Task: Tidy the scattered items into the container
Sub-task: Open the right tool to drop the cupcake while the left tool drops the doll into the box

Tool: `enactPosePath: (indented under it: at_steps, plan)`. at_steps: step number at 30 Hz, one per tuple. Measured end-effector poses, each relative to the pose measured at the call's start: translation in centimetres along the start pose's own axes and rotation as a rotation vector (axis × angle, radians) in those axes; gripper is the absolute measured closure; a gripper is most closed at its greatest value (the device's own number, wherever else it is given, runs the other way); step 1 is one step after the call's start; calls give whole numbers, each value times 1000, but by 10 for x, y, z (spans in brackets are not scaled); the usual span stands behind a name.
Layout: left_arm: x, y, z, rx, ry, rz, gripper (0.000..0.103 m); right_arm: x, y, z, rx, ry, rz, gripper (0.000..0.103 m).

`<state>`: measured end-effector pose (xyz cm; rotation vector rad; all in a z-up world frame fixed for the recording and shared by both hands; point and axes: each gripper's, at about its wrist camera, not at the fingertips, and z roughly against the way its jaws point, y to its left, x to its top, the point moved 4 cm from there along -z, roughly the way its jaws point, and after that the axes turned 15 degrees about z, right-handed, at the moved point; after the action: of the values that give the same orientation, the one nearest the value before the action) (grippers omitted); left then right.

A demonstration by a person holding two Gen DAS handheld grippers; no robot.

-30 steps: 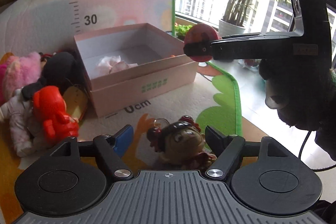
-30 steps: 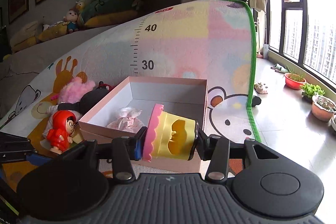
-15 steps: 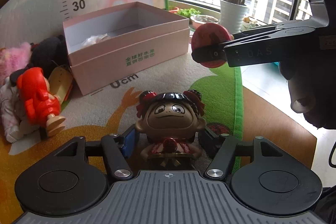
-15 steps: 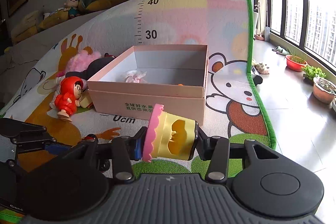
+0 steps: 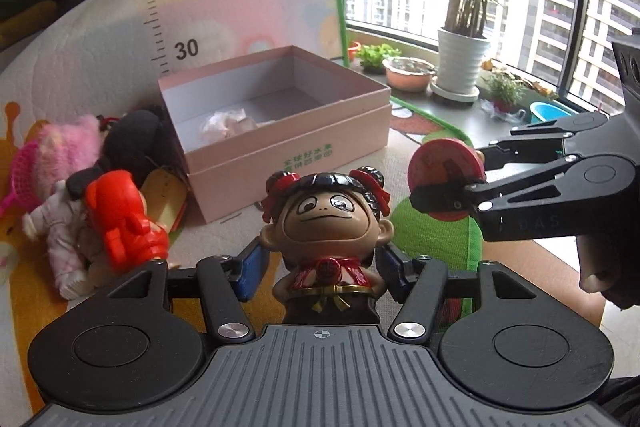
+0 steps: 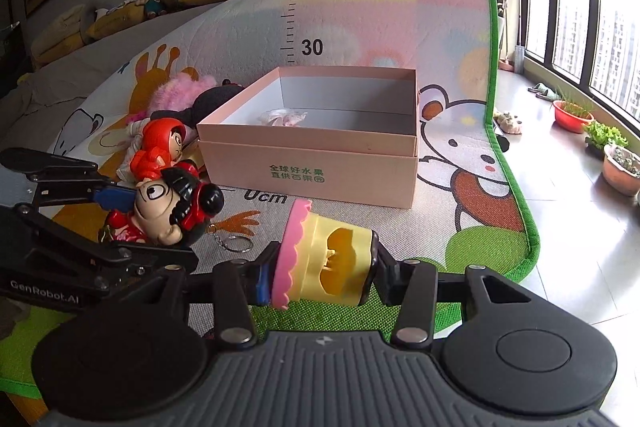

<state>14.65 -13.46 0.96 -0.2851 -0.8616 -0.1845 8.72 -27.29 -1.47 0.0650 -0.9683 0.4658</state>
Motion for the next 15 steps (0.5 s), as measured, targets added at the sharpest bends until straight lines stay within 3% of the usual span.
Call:
enactPosePath:
  at_steps: [4,10,15]
  plan:
    - [39,11,-3,33,-69,4,39,20,-2,-6,-19,-40,36,56]
    - [114,32,-42,49,-103,56,39,70,-23,-37,-93,-103,114,56]
    - [142,40,-95,76,-48,56,39,89,-35,-80,-118,-62,145,56]
